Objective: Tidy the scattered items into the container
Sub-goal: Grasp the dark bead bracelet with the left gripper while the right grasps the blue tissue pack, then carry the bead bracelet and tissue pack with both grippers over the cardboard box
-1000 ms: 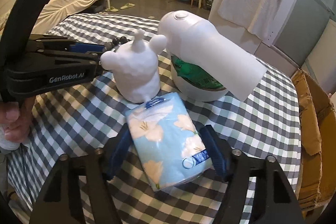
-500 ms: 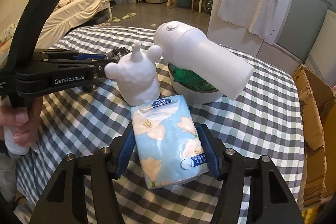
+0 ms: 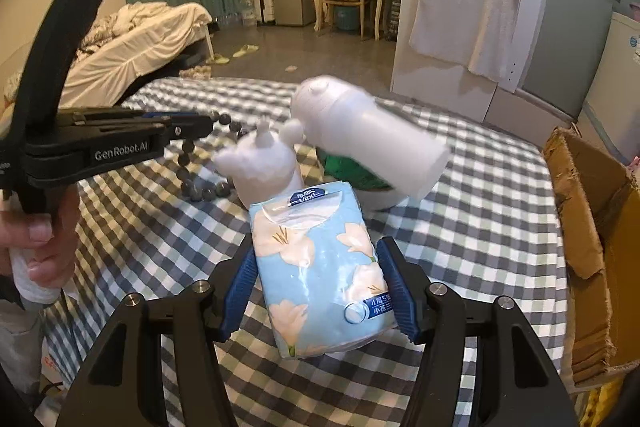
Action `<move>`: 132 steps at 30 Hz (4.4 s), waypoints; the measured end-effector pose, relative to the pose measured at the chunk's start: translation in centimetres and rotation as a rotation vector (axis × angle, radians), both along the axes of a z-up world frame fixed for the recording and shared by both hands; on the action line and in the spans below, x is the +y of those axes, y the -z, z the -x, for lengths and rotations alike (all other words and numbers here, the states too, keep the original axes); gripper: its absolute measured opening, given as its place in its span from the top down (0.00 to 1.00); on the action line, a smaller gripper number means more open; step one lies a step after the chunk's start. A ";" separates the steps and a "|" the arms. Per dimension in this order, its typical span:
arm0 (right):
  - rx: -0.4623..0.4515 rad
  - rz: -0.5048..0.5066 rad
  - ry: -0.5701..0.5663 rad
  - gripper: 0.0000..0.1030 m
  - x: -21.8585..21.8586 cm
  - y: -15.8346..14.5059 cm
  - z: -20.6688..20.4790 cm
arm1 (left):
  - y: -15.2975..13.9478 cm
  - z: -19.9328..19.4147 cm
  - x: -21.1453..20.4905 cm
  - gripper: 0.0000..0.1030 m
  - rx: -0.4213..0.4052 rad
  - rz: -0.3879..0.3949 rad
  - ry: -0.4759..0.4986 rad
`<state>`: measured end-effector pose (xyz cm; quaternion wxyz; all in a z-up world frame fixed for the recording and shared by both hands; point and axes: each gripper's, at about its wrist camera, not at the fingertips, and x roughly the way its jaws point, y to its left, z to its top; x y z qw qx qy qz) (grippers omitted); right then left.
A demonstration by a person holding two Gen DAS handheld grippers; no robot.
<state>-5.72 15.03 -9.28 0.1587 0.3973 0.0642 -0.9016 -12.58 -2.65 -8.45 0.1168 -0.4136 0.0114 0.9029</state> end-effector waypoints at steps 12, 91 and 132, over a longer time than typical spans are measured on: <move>0.132 0.073 0.036 0.43 0.4 -4.3 -1.8 | -4.7 -2.4 -0.7 0.89 0.132 -0.027 -0.032; 0.456 0.045 0.468 0.42 15.3 -14.5 -7.4 | -12.7 -8.4 13.8 0.89 0.421 -0.089 0.134; 0.388 -0.020 0.717 0.42 27.0 -12.4 -8.7 | -11.2 -7.1 28.5 0.89 0.323 -0.123 0.386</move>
